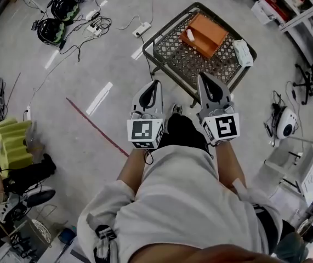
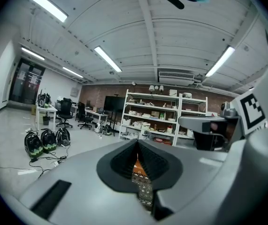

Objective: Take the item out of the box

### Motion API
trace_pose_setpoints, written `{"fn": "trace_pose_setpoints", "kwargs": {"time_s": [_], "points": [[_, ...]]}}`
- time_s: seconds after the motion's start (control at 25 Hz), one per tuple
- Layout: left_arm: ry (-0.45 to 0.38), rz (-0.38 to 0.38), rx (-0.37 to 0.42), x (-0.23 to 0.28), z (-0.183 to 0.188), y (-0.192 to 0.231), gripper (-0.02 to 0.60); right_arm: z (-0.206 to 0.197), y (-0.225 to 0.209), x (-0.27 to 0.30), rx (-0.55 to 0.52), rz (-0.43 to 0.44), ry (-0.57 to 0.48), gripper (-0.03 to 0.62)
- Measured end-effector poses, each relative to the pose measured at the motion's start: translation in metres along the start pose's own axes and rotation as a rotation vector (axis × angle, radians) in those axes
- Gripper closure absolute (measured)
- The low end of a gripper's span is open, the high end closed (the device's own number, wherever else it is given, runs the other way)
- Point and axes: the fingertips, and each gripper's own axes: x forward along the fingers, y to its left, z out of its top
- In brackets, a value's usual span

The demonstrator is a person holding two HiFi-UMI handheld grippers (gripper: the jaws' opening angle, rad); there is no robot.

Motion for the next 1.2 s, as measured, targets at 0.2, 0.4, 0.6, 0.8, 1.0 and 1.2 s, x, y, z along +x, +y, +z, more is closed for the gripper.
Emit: {"fn": "trace_pose_setpoints", "kwargs": {"time_s": [0.2,0.4,0.6,0.8,1.0,1.2], "points": [[0.030,0.029,-0.012,0.038,-0.002,0.018,0.572,-0.020,-0.030,0.047,0.046,0.026,0.022,0.589],[0.044,0.041,0.010,0.095,0.009,0.046,0.572,-0.019,-0.064,0.100,0.059,0.025,-0.022,0.589],[0.059,0.022,0.054,0.166,0.031,0.050,0.572,-0.010,-0.120,0.147,0.068,0.015,-0.073,0.589],[0.110,-0.007,0.069,0.219,0.031,0.043,0.572,-0.027,-0.163,0.172,0.117,0.006,-0.057,0.589],[0.174,-0.034,0.071,0.255,0.016,0.039,0.572,-0.059,-0.196,0.181,0.180,-0.036,-0.004,0.589],[0.175,-0.061,0.083,0.278,0.020,0.045,0.572,-0.075,-0.210,0.194,0.179,-0.063,0.033,0.589]]}}
